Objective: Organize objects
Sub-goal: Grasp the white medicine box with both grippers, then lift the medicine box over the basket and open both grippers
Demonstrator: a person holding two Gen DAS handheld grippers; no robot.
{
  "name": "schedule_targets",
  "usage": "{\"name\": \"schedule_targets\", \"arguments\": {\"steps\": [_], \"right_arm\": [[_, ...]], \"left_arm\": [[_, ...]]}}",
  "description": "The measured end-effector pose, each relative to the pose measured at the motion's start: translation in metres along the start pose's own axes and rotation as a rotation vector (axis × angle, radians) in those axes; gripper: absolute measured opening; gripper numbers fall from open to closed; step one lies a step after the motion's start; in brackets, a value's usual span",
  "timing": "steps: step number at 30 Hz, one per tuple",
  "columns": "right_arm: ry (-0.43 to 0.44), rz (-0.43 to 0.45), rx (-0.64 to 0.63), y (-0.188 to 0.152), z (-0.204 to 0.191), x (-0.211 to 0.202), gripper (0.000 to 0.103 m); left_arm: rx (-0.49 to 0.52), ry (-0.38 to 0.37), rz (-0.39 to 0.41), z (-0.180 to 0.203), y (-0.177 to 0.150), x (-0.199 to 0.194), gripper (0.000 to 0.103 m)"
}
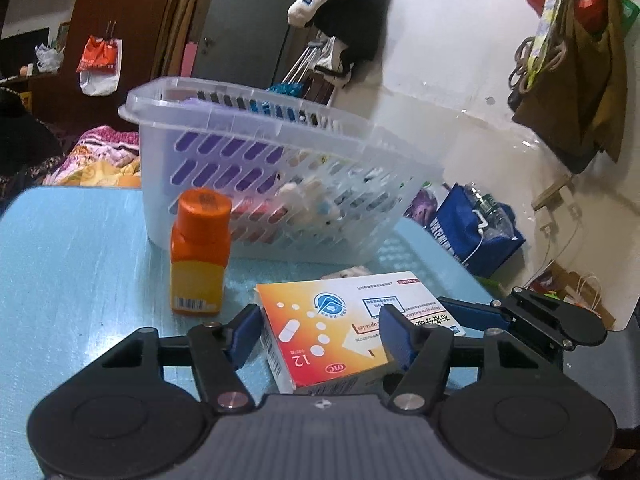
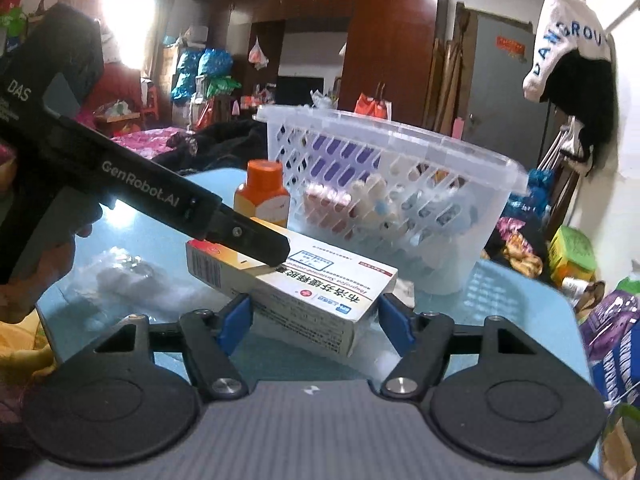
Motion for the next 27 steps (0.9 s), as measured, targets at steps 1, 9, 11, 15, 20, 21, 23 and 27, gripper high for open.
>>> {"name": "schedule_targets", "arguments": {"steps": [1, 9, 11, 15, 20, 21, 23, 27], "right_arm": [[-0.005, 0.012, -0.004, 0.002, -0.001, -0.003, 0.072], [-0.054, 0.116, -0.036, 0.036, 0.001, -0.03, 0.072], [-0.067, 0.14, -0.039, 0.049, 0.005, -0.035, 0.072], [-0.087, 0.188, -0.048, 0.078, 0.017, -0.039, 0.072], [-0.111, 0.229, -0.045, 0.116, 0.036, -0.031, 0.072], [-0.114, 0.234, -0.041, 0.122, 0.04, -0.028, 0.072], [-0.111, 0.224, -0.034, 0.131, 0.05, -0.018, 0.072], [-0.107, 0.207, -0.018, 0.136, 0.065, 0.003, 0.072]], "left_arm": [[0.005, 0.0, 0.012, 0.002, 0.002, -0.004, 0.068], [0.063, 0.009, 0.124, 0.024, 0.03, -0.041, 0.068], [0.083, 0.016, 0.152, 0.03, 0.042, -0.049, 0.068], [0.124, 0.034, 0.204, 0.042, 0.074, -0.063, 0.068], [0.146, 0.067, 0.252, 0.05, 0.121, -0.068, 0.068], [0.159, 0.079, 0.257, 0.051, 0.13, -0.065, 0.068], [0.153, 0.086, 0.256, 0.049, 0.143, -0.057, 0.068], [0.167, 0.108, 0.246, 0.044, 0.162, -0.035, 0.068]]}}
Point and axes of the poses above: each gripper's, at about its wrist camera, not at the fingertips, and x roughly the way its jaws point, z to its right, y to its top, the point moved 2 cm from there along x, roughly the way its jaws point, and after that the axes turned 5 degrees about -z, right-handed, at the moved point
